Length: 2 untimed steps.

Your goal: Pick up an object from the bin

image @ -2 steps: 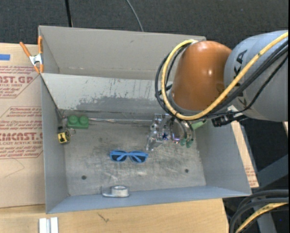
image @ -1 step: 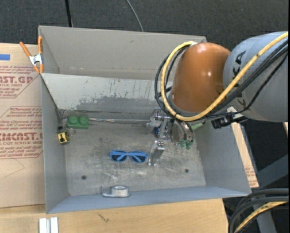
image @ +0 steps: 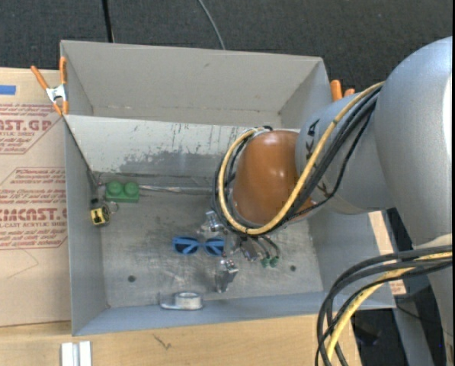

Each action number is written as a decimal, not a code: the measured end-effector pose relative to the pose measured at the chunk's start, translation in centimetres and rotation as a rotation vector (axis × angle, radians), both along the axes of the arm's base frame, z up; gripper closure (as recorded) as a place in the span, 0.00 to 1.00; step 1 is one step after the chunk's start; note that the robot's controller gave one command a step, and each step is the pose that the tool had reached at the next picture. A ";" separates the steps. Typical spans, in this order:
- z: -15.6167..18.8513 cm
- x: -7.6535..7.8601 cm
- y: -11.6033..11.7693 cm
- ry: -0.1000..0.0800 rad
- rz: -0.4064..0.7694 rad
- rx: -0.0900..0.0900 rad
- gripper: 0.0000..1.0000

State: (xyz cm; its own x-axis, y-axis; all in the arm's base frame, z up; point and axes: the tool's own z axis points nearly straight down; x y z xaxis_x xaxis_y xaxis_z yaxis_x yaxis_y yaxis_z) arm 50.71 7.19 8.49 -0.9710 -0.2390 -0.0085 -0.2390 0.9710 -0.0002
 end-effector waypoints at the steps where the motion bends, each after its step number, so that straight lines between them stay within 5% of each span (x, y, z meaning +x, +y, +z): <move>1: 0.2 0.1 0.0 -0.002 -0.001 0.001 1.00; 2: 17.1 -2.2 0.6 -0.001 0.007 0.000 1.00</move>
Offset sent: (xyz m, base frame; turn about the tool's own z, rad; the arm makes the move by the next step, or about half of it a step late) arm 0.0000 0.0000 0.0000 0.0000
